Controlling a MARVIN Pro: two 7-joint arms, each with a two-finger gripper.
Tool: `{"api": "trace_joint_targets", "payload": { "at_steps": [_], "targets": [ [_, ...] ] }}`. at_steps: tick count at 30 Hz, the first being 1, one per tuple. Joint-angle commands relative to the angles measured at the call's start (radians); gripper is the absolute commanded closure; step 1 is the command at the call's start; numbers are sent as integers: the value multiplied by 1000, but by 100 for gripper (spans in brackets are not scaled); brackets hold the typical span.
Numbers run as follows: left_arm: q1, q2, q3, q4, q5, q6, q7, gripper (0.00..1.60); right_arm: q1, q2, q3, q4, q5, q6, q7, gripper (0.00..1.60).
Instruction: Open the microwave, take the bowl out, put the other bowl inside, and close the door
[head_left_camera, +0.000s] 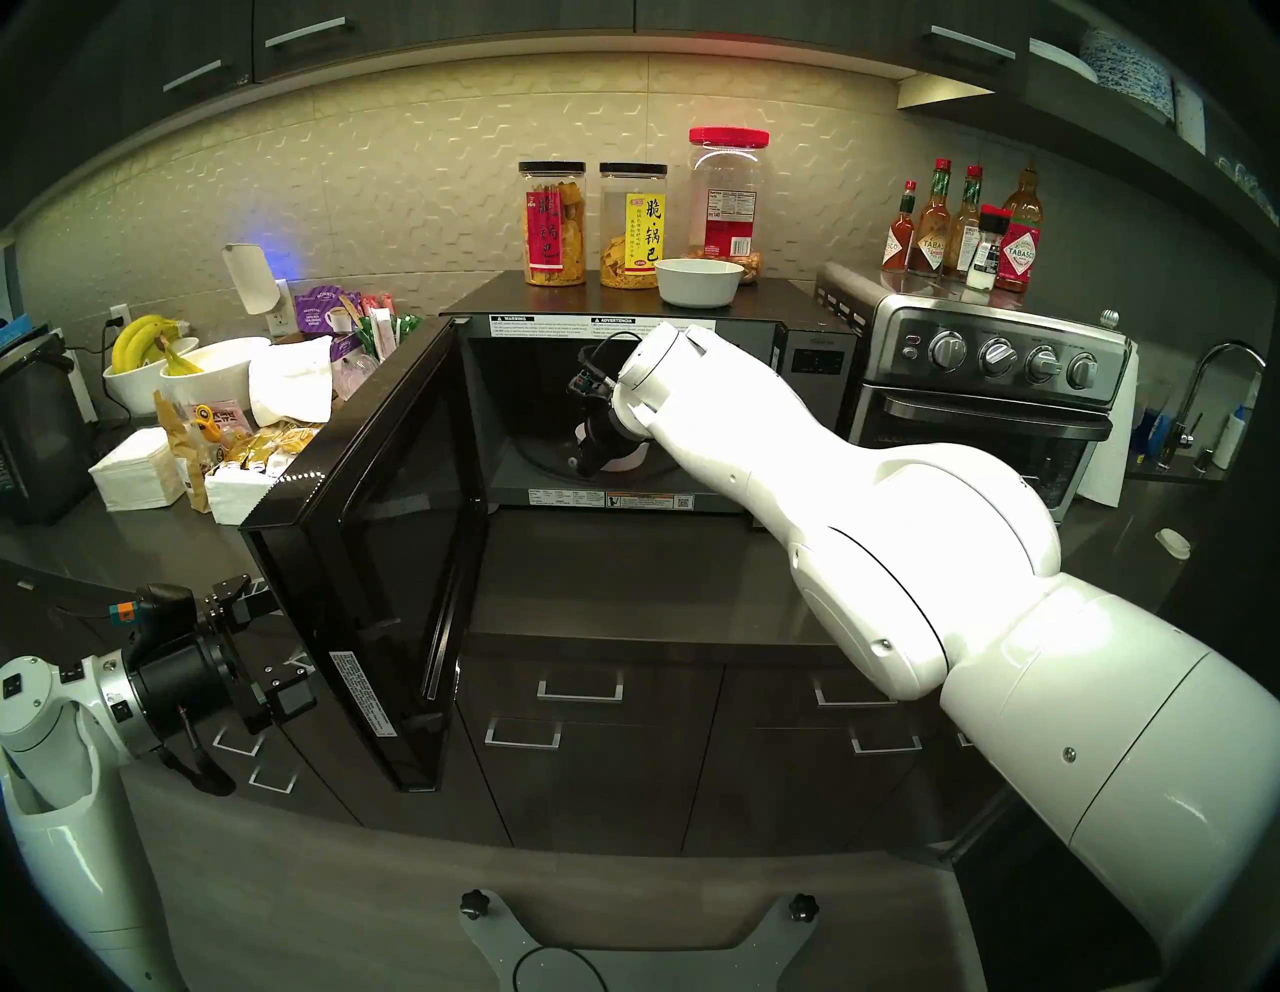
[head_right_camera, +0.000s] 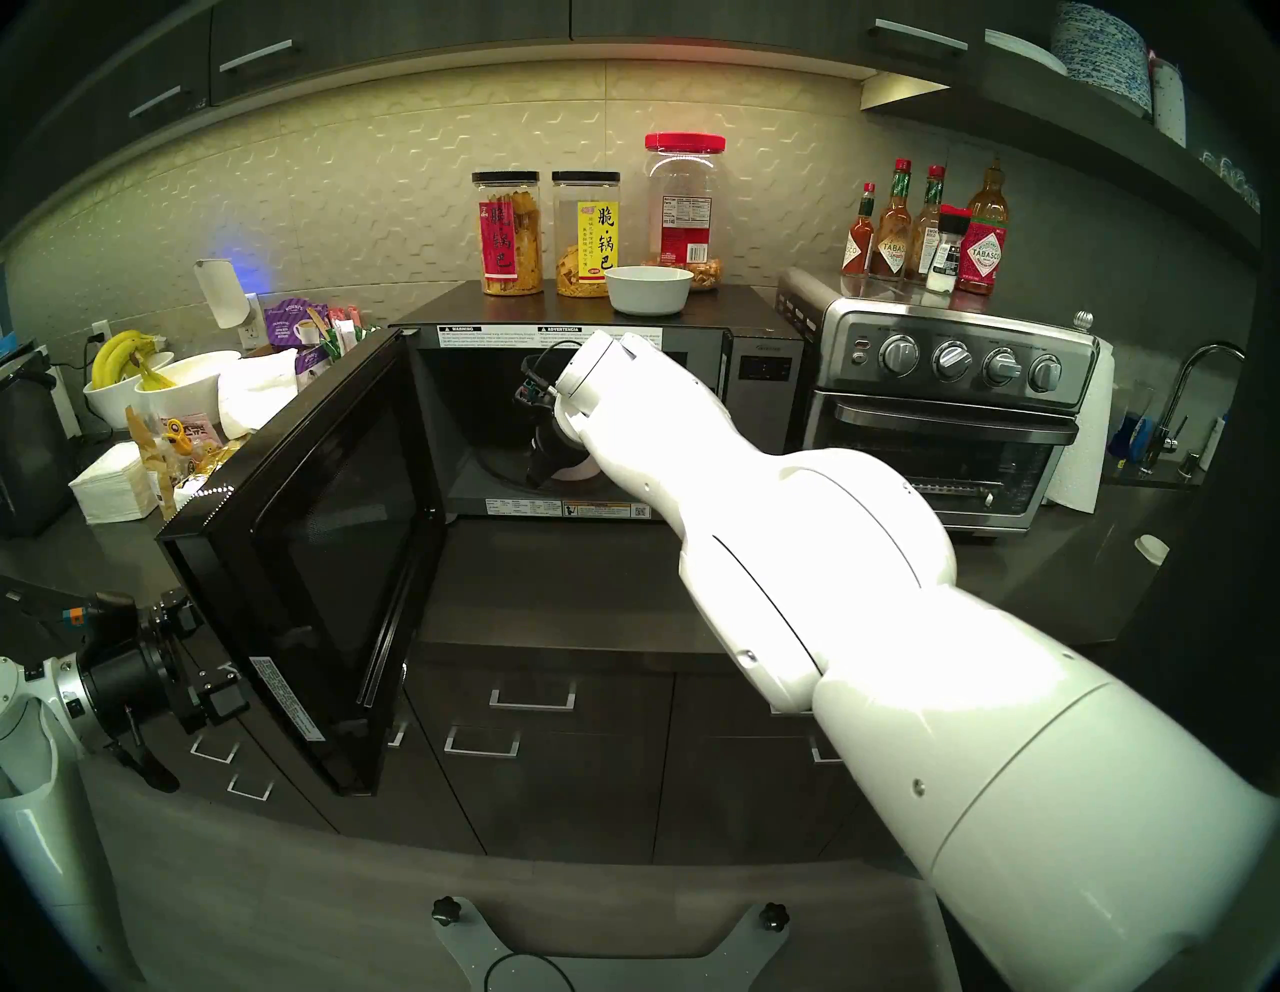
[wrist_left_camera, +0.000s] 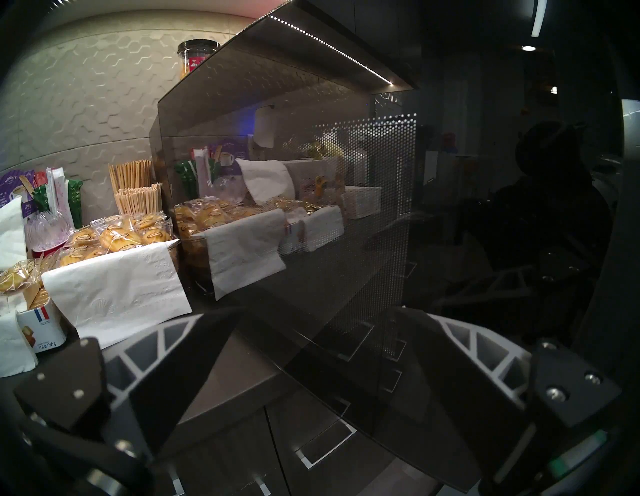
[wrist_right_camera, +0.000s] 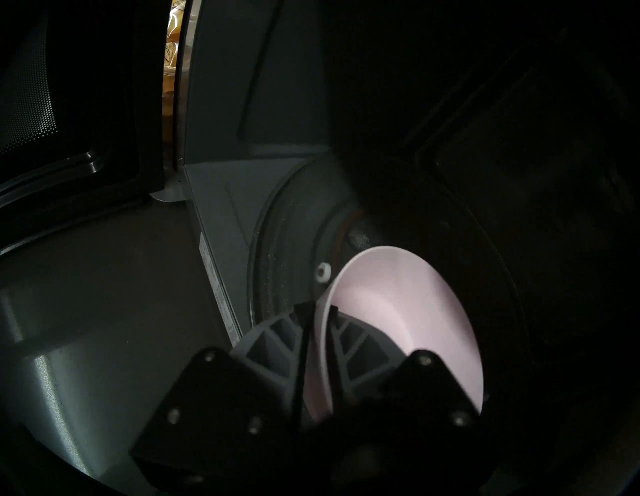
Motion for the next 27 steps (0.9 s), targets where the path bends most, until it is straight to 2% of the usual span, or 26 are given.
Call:
{"api": "trace_joint_targets", "payload": {
  "at_steps": [1,13,23,27],
  "targets": [
    [1,2,1,-15,-7,-2,-10,0,47,-18,-1,8,-4,-10,-8,94],
    [1,2,1,-15,-7,-2,-10,0,57,-21,6,16,-11,-22,-7,94],
    [1,2,1,-15,-7,-2,-11,0,50,-15,5,-1,-22,-26,7,81],
    [1,2,1,-15,-7,-2,-11,0,47,-13,6,-6,-25,-26,10,70]
  ]
}}
